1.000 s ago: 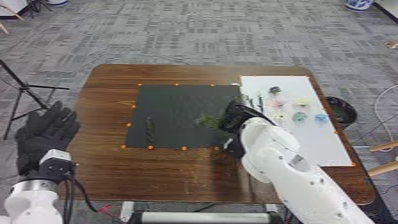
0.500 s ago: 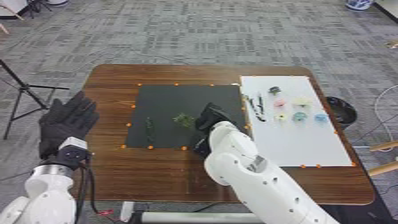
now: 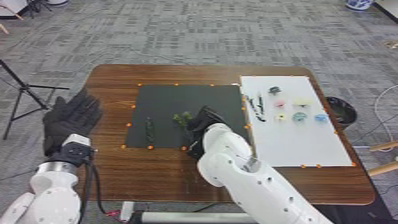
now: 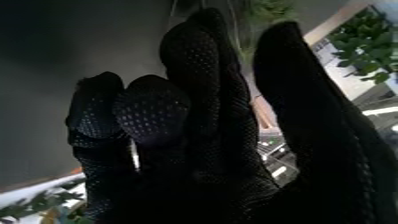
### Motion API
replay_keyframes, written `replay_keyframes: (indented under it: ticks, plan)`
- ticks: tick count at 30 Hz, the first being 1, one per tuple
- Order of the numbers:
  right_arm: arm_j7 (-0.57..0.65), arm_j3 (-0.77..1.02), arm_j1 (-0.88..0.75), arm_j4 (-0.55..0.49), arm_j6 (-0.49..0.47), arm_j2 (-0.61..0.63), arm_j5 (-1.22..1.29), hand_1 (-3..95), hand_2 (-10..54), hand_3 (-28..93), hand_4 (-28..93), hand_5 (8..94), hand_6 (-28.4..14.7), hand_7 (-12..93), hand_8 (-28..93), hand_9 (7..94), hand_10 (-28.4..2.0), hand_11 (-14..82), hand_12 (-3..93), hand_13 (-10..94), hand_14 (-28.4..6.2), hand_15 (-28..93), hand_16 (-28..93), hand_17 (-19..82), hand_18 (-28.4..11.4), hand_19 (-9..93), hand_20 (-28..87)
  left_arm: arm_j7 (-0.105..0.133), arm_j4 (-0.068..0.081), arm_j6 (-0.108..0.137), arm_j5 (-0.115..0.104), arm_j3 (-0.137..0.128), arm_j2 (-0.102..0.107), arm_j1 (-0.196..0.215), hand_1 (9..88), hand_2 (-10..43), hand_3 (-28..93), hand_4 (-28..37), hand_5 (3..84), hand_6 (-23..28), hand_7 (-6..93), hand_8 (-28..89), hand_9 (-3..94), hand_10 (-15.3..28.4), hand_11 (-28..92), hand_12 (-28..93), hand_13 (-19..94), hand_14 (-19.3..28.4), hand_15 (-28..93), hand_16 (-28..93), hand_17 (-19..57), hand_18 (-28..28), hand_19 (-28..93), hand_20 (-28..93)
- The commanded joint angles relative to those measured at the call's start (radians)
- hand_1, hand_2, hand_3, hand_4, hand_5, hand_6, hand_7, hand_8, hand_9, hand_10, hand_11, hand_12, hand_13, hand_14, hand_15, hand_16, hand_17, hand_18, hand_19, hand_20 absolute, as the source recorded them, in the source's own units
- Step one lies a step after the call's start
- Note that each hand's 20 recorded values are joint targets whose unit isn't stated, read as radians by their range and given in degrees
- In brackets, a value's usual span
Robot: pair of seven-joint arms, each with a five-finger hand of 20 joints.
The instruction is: Arrange flowers
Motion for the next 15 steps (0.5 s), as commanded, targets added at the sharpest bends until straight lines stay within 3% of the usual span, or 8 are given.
replay_keyframes:
  ticks: [1, 4, 6, 8, 11, 15]
  plan:
    - [-0.025, 0.012, -0.002, -0.089, -0.015, 0.053, 0.02, 37.7, -6.5, 68, -15, 71.3, -5.9, 24, -7, 75.9, -15.9, 45.3, 36.8, 74, -10.9, 69, 42, 43, -26.1, 93, 31, 0.017, -0.008, 0.007, -0.009, -0.032, -0.031, 0.041, 24.1, 16.4, 71, -28.3, 41.5, 10.6, 8.2, -8, 31.6, 16.7, 21, 8, 22, 14.6, 21, -5, -7.3, 12.1, 33, 7]
    - [-0.045, 0.015, -0.018, -0.122, -0.016, 0.081, -0.01, 36.6, -4.6, 68, -15, 70.8, -6.3, 23, -8, 75.2, -16.4, 45.0, 36.6, 73, -11.3, 69, 42, 42, -26.4, 93, 30, 0.018, -0.008, -0.001, -0.01, -0.032, -0.039, 0.043, 24.2, 16.4, 71, -28.3, 41.6, 10.6, 8.3, -8, 31.5, 16.8, 21, 8, 23, 14.6, 21, -5, -7.3, 12.1, 33, 7]
    - [-0.074, 0.025, -0.037, -0.143, -0.017, 0.101, -0.011, 34.2, 0.2, 67, -15, 70.5, -6.5, 22, -7, 74.8, -16.6, 44.2, 35.8, 73, -11.6, 70, 42, 42, -26.4, 93, 30, 0.016, -0.011, 0.001, -0.002, -0.038, -0.041, 0.052, 24.2, 16.5, 71, -28.3, 41.6, 10.6, 8.3, -8, 31.6, 16.8, 21, 8, 23, 14.6, 21, -5, -7.3, 12.1, 33, 7]
    - [-0.083, 0.044, -0.045, -0.152, -0.033, 0.106, 0.064, 32.4, 6.1, 68, -14, 70.2, -7.0, 25, -6, 75.6, -17.0, 37.6, 31.1, 72, -11.8, 69, 40, 41, -26.0, 93, 29, 0.02, -0.017, 0.005, -0.005, -0.05, -0.043, 0.068, 24.2, 16.5, 71, -28.3, 41.6, 10.6, 8.4, -8, 31.6, 16.8, 21, 8, 23, 14.6, 21, -5, -7.3, 12.2, 33, 7]
    - [-0.098, 0.081, -0.062, -0.159, -0.094, 0.11, 0.168, 32.0, 19.4, 69, -16, 69.4, -7.2, 30, -7, 72.8, -19.2, 17.8, 19.0, 73, -10.9, 60, 34, 40, -24.4, 90, 26, 0.021, -0.018, 0.005, -0.006, -0.052, -0.05, 0.075, 24.2, 16.5, 71, -28.3, 41.7, 10.6, 8.5, -8, 31.7, 16.9, 21, 8, 23, 14.7, 21, -5, -7.4, 12.2, 34, 7]
    - [-0.102, 0.105, -0.079, -0.168, -0.209, 0.116, 0.222, 31.5, 23.5, 70, -16, 68.3, -7.6, 29, -7, 68.0, -21.4, 12.7, 16.3, 70, -11.9, 59, 33, 37, -24.7, 88, 26, 0.016, -0.017, 0.001, 0.0, -0.05, -0.049, 0.074, 24.2, 16.5, 71, -28.3, 41.8, 10.6, 8.6, -8, 31.7, 16.8, 21, 8, 23, 14.9, 21, -5, -7.4, 12.2, 34, 7]
